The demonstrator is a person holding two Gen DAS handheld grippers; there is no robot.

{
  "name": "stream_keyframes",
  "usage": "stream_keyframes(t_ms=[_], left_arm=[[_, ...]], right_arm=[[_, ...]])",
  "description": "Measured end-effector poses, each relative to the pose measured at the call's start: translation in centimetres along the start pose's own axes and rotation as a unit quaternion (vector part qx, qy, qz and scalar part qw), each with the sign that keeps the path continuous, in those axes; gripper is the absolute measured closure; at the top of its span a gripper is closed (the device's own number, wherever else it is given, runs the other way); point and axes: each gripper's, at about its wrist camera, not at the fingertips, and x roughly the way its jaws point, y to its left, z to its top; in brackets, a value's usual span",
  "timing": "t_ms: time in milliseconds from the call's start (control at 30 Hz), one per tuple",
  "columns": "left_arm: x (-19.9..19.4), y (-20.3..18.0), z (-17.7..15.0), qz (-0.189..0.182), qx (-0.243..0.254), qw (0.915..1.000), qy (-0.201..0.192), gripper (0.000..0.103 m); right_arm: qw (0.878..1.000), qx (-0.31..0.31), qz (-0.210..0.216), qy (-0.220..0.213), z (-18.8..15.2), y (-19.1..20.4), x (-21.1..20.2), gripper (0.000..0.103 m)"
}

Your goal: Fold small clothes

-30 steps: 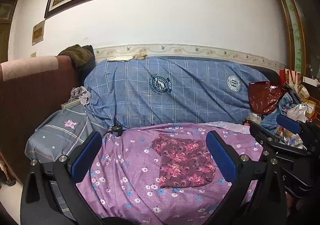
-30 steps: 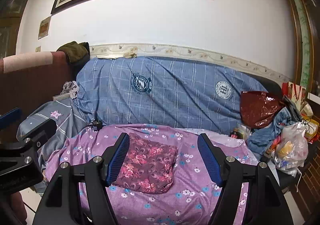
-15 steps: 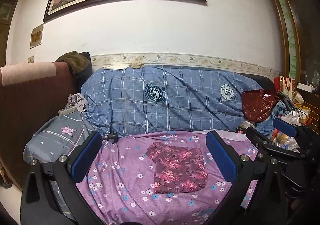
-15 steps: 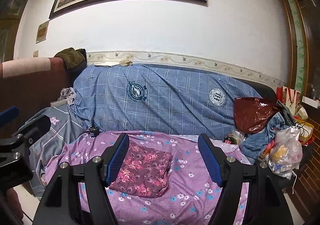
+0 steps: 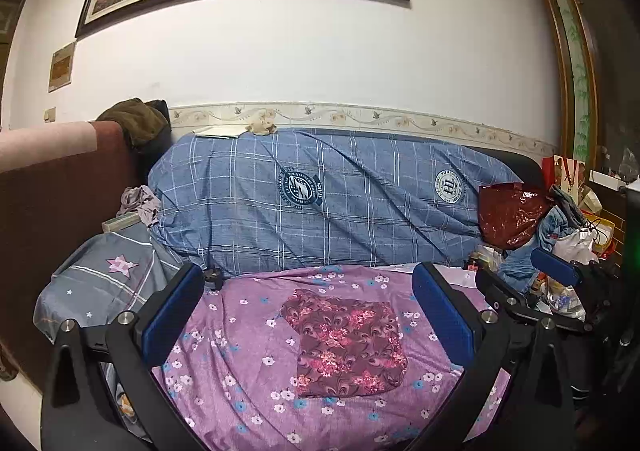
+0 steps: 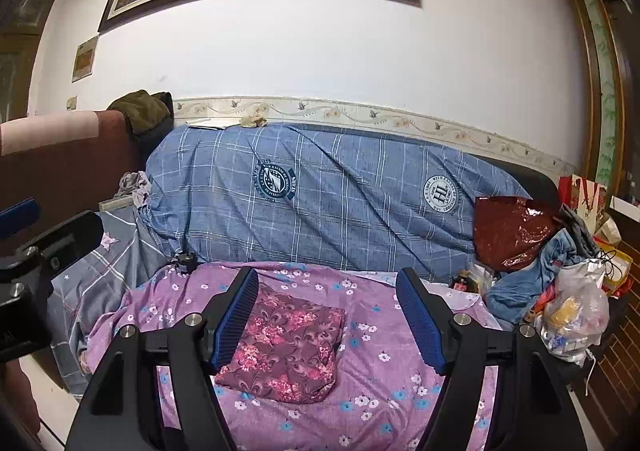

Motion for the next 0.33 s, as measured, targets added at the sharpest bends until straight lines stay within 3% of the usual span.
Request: stream_keyframes(t_ms=[333], left_arm=[[6.6, -0.1, 0.6, -0.012, -0.012, 0.9997, 0.020, 0.000]], right_arm=[[0.999, -0.002, 0.003, 0.041, 0.0, -0.4, 7.2, 0.030]])
